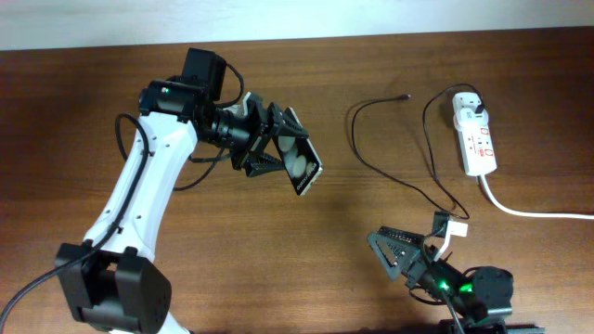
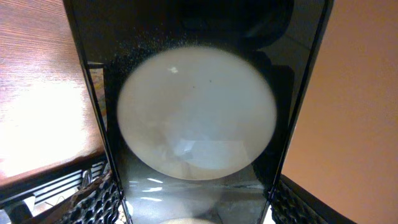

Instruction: Plug charger to phone and switch on socket

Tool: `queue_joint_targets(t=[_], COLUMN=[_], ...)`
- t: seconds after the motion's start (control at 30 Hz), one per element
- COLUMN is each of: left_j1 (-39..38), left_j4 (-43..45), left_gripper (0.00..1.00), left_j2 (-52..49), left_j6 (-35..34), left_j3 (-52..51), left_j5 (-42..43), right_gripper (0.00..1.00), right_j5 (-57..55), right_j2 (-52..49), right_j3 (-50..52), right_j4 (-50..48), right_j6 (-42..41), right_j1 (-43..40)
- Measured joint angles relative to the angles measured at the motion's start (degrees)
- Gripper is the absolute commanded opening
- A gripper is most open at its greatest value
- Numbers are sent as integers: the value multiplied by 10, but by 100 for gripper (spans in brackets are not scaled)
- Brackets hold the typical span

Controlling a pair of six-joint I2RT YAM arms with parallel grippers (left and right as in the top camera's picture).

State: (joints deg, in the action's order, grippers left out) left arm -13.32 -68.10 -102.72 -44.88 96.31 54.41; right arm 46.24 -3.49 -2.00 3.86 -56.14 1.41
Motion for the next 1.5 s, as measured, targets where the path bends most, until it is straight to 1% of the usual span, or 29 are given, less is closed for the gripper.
queue_joint_targets(t=[0.17,0.2,0.3,0.37,0.43,0.5,0.53,0.6,0.7,0.73,0.8,0.83,0.93,1.0,1.03,1.07,1.1,1.17,1.2,1.27,1.33,1.43,1.47,1.5], left_j1=[0,0,0,0,0,0,0,0,0,0,0,0,0,0,0,0,0,0,0,0,0,2,3,4], left_j4=[3,2,4,4,4,4,4,4,4,4,4,4,4,4,4,4,4,4,4,4,4,3,2,2], left_gripper=[70,70,70,71,71,72,71,72,72,72,72,72,72,72,72,72,72,72,72,72,72,72,73,81], left_j2=[0,0,-1,0,-1,-1,-1,-1,-1,-1,-1,-1,-1,-1,-1,-1,-1,-1,-1,-1,-1,-1,-1,-1], left_j6=[-2,-2,-4,-4,-4,-4,-4,-4,-4,-4,-4,-4,-4,-3,-2,-2,-2,-2,-2,-2,-2,-1,1,2], left_j3=[0,0,0,0,0,0,0,0,0,0,0,0,0,0,0,0,0,0,0,0,0,0,0,0], left_j5=[-4,-4,-5,-4,-4,-8,-9,-11,-13,-13,-13,-14,-15,-15,-15,-15,-15,-15,-15,-15,-15,-15,-15,-15], right_gripper=[99,99,99,99,99,100,98,91,84,80,75,73,56,53,50,45,45,39,34,29,19,12,11,10], right_j5=[-12,-14,-34,-90,-169,-297,-346,-494,-594,-605,-617,-619,-617,-616,-616,-616,-616,-616,-616,-616,-616,-609,-610,-613], right_j2=[-176,-231,-323,-386,-432,-477,-493,-520,-559,-572,-606,-622,-659,-661,-661,-661,-661,-661,-661,-661,-661,-662,-662,-662], right_j3=[-119,-157,-245,-313,-358,-398,-410,-420,-422,-422,-424,-424,-424,-424,-424,-424,-424,-424,-424,-424,-424,-424,-424,-424], right_j4=[8,7,6,12,47,81,81,57,8,-13,-58,-64,-111,-131,-136,-136,-136,-136,-136,-136,-133,-126,-123,-120], right_j6=[32,46,65,81,102,123,128,134,139,139,140,141,142,140,139,140,139,139,139,140,139,139,137,134], right_j1=[1,4,59,137,215,315,354,434,459,459,459,459,459,459,459,459,459,459,459,459,459,458,458,457])
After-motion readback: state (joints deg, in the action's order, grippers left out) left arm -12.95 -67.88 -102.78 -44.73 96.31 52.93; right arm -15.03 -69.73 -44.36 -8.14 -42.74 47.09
